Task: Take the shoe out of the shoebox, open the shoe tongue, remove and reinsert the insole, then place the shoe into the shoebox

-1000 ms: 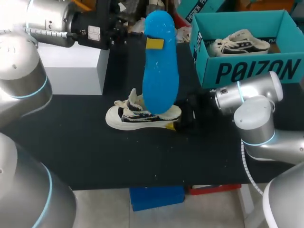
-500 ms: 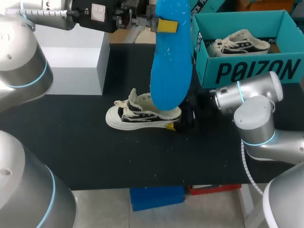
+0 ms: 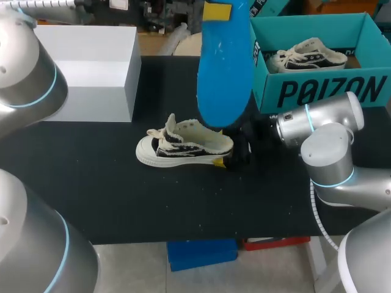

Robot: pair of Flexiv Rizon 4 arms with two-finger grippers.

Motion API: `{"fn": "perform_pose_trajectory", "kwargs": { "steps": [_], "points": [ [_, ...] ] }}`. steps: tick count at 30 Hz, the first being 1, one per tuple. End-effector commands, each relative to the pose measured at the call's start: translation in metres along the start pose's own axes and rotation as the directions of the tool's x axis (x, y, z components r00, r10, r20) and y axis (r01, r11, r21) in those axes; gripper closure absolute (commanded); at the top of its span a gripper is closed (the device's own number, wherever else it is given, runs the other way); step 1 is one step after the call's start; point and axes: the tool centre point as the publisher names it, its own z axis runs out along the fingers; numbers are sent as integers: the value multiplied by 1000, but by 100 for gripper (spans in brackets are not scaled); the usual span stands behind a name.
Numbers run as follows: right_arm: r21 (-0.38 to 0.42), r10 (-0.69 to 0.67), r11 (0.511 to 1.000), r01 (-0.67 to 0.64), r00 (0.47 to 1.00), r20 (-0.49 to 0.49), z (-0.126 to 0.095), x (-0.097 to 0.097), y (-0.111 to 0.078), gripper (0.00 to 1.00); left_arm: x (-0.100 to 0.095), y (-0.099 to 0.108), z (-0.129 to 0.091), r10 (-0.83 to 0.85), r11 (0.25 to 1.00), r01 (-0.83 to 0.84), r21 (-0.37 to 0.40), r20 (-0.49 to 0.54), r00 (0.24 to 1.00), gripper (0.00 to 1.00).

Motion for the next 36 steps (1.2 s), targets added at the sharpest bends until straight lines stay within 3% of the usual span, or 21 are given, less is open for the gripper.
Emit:
{"fn": "perform_pose_trajectory", "kwargs": {
  "steps": [1,6,7,8,9,14,26,31,36],
  "points": [
    [2,1,1000,-1,1000,0,2,0,-3,100,1,1,0,-1,1000,1,3,5,1000,100],
    [2,1,1000,-1,1000,0,2,0,-3,97,1,1,0,-1,1000,1,3,5,1000,100],
    [19,4,1000,-4,1000,6,-3,0,-3,65,1,1,0,-1,1000,1,3,5,1000,100],
    [37,10,999,-11,1000,13,-8,-1,-5,14,1,1,0,-1,1000,1,3,5,1000,100],
    [53,18,998,-19,1000,22,-13,-1,-6,0,1,1,0,-1,1000,1,3,5,1000,100],
    [215,53,975,-60,998,36,-29,1,-7,0,1,1,0,-1,1000,1,3,5,1000,100],
    [456,77,881,-124,990,119,-43,7,-5,0,1,1,0,-1,1000,1,3,5,1000,100],
    [539,66,829,-146,984,165,-49,6,4,0,1,1,0,-1,1000,1,3,5,1000,100],
    [647,25,755,-109,990,137,-53,3,16,0,1,1,0,-1,1000,1,3,5,1000,100]
  ]
}}
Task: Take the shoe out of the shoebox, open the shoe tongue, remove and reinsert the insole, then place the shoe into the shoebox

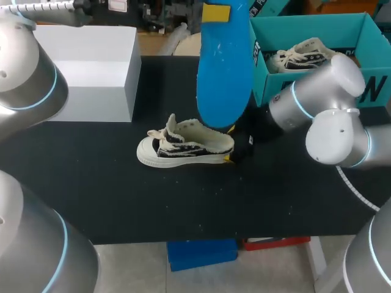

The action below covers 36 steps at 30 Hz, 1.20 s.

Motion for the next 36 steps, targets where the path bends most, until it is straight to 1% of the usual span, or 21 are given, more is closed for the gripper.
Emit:
{"fn": "perform_pose_trajectory", "kwargs": {
  "steps": [1,3,5,9,12,16,26,36],
  "points": [
    [272,-24,962,29,999,-21,-10,-1,11,0,0,0,1,-2,1000,2,-2,3,1000,100],
    [324,-43,945,52,998,-36,-11,-2,15,0,0,0,1,-2,1000,2,-2,3,1000,100],
    [356,-62,932,75,997,-47,-11,-3,19,0,0,0,1,-2,1000,2,-2,3,1000,100],
    [403,-89,908,113,993,-76,-9,-4,25,0,0,0,1,-2,1000,2,-2,3,1000,100],
    [433,-97,893,122,992,-79,-7,-5,28,0,0,0,1,-2,1000,2,-2,3,1000,100],
    [497,-105,858,132,991,-83,-4,-3,31,0,0,0,1,-2,1000,2,-2,3,1000,100],
    [576,-134,799,173,985,-110,4,-1,36,0,0,0,1,-2,1000,2,-2,3,1000,100],
    [585,-148,788,190,982,-119,6,-2,38,0,0,0,1,-2,1000,2,-2,3,1000,100]
  ]
}}
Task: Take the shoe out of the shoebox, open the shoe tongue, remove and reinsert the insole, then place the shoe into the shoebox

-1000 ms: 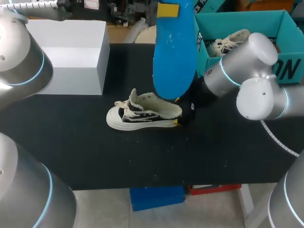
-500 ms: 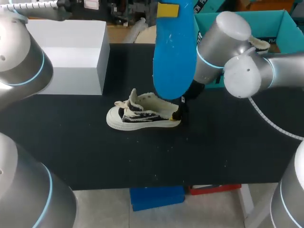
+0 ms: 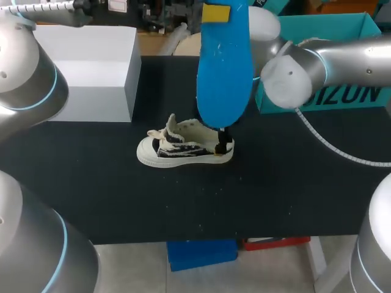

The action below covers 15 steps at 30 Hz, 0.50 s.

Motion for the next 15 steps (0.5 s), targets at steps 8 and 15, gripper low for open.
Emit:
{"fn": "perform_pose_trajectory", "kwargs": {
  "steps": [8,15],
  "points": [
    [154,-38,987,40,999,-17,2,-2,9,0,0,-1,1,-2,1000,2,-3,3,1000,100],
    [153,-53,987,55,998,-21,2,-3,10,0,0,-1,1,-2,1000,2,-3,3,1000,100]
  ]
}}
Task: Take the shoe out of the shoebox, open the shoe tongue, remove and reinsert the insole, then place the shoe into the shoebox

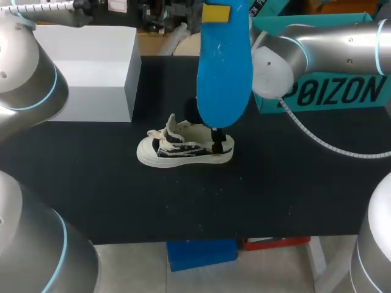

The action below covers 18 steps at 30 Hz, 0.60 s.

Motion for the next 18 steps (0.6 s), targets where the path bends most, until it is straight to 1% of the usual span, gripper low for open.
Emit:
{"fn": "perform_pose_trajectory", "kwargs": {
  "steps": [1,3,5,7,8,11,14,18],
  "points": [
    [34,1,999,0,1000,-3,0,-1,4,0,0,-1,1,-2,1000,2,-3,3,1000,100],
    [32,1,999,-1,1000,-4,0,-1,4,0,0,-1,1,-2,1000,2,-3,3,1000,100],
    [13,-5,1000,5,1000,-9,-1,0,4,0,0,-1,1,-2,1000,2,-3,3,1000,100],
    [-42,-21,999,20,1000,-18,-1,1,2,0,0,-1,1,-2,1000,2,-3,3,1000,100],
    [-56,-19,998,18,1000,-19,-2,1,1,0,0,-1,1,-2,1000,2,-3,3,1000,100],
    [-163,-22,986,19,1000,-19,-6,2,-3,0,0,-1,1,-2,1000,2,-3,3,1000,100],
    [-202,-44,979,36,998,-34,-7,2,-7,0,0,-1,1,-2,1000,2,-3,3,1000,100],
    [-294,-59,955,46,998,-35,-10,2,-10,0,0,-1,1,-2,1000,2,-3,3,1000,100]
  ]
}}
